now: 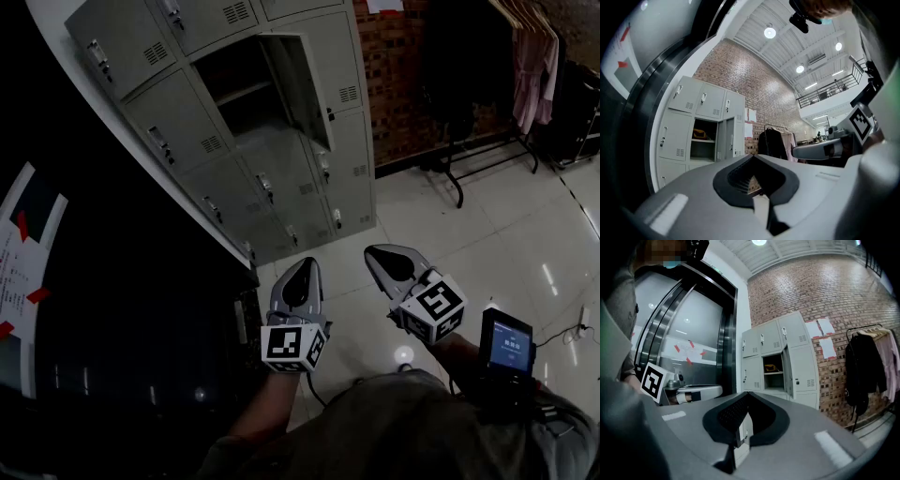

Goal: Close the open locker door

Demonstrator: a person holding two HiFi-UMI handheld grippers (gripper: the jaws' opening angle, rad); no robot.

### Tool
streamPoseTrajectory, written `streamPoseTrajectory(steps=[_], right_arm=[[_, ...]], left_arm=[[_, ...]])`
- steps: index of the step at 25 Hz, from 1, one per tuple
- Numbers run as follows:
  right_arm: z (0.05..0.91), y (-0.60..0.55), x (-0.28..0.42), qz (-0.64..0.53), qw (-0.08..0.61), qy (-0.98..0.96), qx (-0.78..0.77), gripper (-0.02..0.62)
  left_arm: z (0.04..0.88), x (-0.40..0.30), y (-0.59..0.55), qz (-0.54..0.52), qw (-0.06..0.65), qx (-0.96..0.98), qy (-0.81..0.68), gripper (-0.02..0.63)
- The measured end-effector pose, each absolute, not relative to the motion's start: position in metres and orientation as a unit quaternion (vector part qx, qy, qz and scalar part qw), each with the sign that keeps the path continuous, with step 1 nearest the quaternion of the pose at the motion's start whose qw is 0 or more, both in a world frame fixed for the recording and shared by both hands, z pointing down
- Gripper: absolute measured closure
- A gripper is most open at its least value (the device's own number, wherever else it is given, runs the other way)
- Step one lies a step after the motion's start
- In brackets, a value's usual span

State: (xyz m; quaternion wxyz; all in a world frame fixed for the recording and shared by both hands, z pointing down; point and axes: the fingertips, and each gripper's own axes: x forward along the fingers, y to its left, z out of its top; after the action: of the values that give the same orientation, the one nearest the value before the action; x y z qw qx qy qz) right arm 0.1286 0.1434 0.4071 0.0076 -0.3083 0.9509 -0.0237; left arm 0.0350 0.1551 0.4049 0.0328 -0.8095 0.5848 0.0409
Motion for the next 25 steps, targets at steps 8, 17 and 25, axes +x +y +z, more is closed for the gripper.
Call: streamPoseTrajectory(steps=[8, 17, 25], right_arm=[[0.412, 0.135, 0.104, -0.021, 0.011, 0.947, -0.321, 0.595], [0.415, 0.083, 0.081, -0.019, 0.018, 0.951, -0.309, 0.595], [0.411, -0.029, 0.066, -0.017, 0.031, 0.956, -0.293, 0.595]], left_arm=[[0.409, 0.012, 0.154, 0.038, 0.028, -0.813, 0.580, 0.606], [0.411, -0.008, 0.103, 0.039, 0.034, -0.807, 0.588, 0.606], [0.404, -0.023, -0.005, 0.035, 0.046, -0.796, 0.603, 0.606]])
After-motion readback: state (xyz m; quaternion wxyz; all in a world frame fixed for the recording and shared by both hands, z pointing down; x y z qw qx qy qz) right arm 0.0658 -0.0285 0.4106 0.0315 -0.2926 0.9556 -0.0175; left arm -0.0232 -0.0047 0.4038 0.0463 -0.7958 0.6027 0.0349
